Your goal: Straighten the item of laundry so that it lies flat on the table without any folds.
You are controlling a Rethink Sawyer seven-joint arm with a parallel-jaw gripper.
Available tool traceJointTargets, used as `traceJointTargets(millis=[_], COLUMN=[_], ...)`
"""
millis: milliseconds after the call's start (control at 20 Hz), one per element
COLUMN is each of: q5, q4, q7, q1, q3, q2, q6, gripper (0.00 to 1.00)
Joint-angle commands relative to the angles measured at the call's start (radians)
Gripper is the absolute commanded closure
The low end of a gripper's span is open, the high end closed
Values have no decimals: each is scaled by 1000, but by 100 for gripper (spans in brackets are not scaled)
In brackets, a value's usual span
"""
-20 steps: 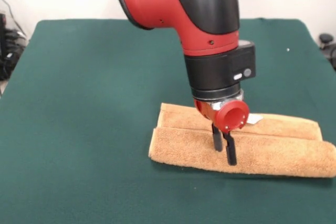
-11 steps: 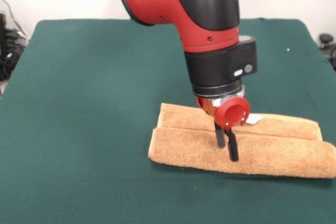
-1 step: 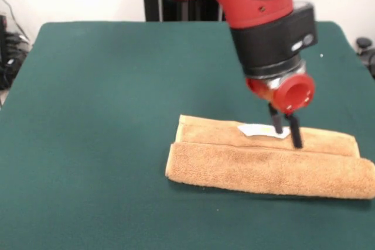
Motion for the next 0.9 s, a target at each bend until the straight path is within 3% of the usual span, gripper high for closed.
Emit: traceJointTargets(millis=[50, 250, 500, 900], q5=[96, 89, 0, -77], q4=[126, 145, 160, 166], q7=[275, 246, 208, 205], q1=[51, 17, -71, -116], q3=[57, 117, 218, 263], q2=[-13, 37, 122, 182], q6=[61, -46, -199, -287], gripper=[0, 0, 0, 0])
